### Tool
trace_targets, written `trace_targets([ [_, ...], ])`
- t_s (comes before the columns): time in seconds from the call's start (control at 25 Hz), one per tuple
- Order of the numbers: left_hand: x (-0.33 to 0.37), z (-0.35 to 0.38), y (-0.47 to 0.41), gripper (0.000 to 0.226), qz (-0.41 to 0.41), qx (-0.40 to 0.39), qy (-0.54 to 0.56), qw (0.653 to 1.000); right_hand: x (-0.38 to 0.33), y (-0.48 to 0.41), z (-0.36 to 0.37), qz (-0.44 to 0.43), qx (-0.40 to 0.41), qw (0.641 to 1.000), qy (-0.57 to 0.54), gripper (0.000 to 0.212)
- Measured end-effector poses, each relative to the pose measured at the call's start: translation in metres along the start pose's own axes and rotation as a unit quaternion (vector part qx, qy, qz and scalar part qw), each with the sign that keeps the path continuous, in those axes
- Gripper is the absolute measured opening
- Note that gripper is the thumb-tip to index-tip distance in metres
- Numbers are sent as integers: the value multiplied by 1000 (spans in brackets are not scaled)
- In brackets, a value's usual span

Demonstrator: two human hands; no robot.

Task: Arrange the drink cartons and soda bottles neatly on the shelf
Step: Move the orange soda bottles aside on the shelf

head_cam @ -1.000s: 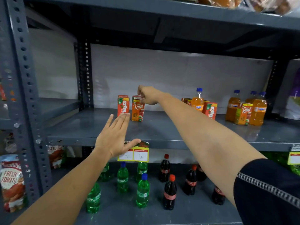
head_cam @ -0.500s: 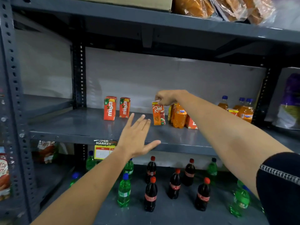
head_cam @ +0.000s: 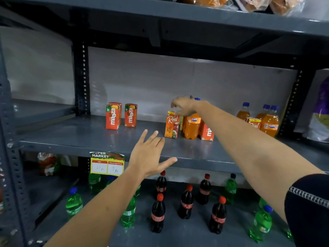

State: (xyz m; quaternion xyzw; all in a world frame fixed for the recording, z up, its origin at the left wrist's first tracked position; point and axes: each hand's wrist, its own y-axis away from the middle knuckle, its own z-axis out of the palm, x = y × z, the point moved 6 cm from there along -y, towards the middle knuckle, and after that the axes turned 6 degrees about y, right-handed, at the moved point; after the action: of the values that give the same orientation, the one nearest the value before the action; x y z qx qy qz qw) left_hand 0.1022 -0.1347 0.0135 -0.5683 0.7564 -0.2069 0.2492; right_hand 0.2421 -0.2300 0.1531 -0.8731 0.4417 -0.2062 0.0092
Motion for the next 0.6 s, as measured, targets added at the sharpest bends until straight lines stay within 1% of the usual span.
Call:
trace_targets([
  [0.04, 0, 0, 0, 98, -3, 1, 2, 1000, 3, 3, -8, -13, 35, 998, -41, 43],
  [0.08, 0, -1, 0, 98, -7, 2, 3, 1000, 9, 7, -18, -14, 87, 993, -72, 43],
  [0.12, 0, 0, -1, 99, -9, 2, 4, 1000, 17, 11, -27, 2, 146, 986, -78, 40],
  [0.16, 0, 0, -1, 99, -11, 2, 7, 1000, 25, 16, -34, 33, 192, 979, -53, 38],
  [0.2, -2, 1, 0, 100, -15, 1, 10, 1000, 32, 19, -35, 73, 206, 976, -13, 36],
  [0.24, -3, 2, -1, 101, -20, 4, 13, 1000, 40, 21, -34, 113, 190, 975, 22, 34],
  [0.32, -5, 3, 0, 102, -30, 2, 15, 999, 52, 22, -28, 157, 124, 980, 20, 31],
  [0.44, -3, 0, -1, 102, -37, -1, 13, 999, 63, 32, -22, 147, 64, 987, -10, 31],
  [0.52, -1, -2, 1, 101, -46, 6, 20, 999, 69, 45, -22, 129, 53, 990, -28, 32],
  [0.6, 12, -3, 3, 99, -57, 23, 34, 998, 80, 62, -22, 112, 61, 989, -74, 32],
])
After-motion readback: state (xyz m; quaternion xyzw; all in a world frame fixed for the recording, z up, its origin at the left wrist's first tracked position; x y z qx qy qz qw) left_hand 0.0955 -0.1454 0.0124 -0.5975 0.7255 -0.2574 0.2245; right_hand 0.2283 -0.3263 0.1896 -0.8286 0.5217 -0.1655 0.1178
